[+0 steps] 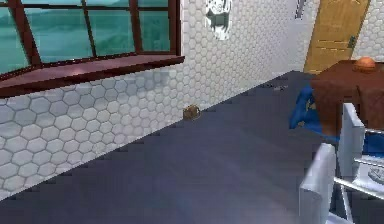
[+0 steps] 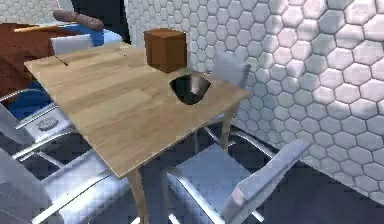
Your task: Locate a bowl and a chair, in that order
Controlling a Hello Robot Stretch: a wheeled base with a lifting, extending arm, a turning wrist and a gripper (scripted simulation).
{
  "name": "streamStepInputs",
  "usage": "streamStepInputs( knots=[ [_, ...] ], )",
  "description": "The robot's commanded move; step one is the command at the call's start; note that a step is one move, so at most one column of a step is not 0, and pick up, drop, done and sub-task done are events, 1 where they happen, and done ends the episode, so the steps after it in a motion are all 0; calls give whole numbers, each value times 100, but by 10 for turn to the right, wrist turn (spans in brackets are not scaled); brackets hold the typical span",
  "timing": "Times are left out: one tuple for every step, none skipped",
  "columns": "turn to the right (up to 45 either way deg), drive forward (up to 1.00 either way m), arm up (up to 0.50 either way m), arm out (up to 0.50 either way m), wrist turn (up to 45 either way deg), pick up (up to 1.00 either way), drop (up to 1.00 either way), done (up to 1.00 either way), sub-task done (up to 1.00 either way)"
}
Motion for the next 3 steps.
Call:
streamStepInputs(
  knots=[
    [-450, 0, 0, 0, 0, 0, 0, 0, 0],
    [-120, 0, 0, 0, 0, 0, 0, 0, 0],
    [0, 5, 0, 0, 0, 0, 0, 0, 0]
  ],
)
